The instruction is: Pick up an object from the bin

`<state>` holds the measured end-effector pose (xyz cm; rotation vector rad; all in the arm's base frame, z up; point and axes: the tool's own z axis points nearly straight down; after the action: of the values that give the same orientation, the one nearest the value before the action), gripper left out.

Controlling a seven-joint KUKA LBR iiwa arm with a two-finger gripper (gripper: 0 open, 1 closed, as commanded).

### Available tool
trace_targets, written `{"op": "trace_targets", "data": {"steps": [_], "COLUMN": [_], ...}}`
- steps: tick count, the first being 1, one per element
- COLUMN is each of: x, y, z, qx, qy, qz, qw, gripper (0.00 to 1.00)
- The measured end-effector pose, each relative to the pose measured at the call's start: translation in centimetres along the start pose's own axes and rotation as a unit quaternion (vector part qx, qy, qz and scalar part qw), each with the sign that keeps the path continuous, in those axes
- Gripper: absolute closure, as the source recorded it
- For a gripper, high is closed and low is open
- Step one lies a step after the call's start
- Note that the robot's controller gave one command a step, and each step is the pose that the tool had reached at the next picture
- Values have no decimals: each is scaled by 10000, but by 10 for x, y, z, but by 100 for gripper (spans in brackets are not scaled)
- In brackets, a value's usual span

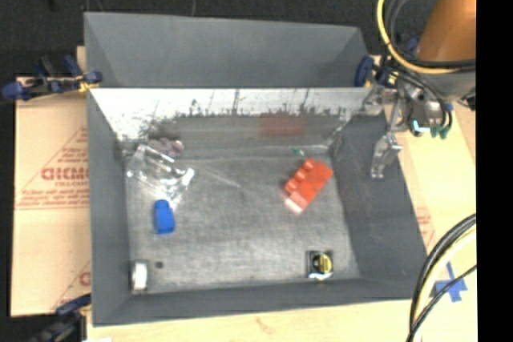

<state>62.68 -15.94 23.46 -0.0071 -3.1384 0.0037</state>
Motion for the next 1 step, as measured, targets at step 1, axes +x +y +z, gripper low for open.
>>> {"op": "trace_targets", "data": {"steps": [1], "x": [-24], "y": [34], "z": [162], "qx": [18], "qy": [-73], "qz": [-2106], "qw": [9775], "gripper": [0]}}
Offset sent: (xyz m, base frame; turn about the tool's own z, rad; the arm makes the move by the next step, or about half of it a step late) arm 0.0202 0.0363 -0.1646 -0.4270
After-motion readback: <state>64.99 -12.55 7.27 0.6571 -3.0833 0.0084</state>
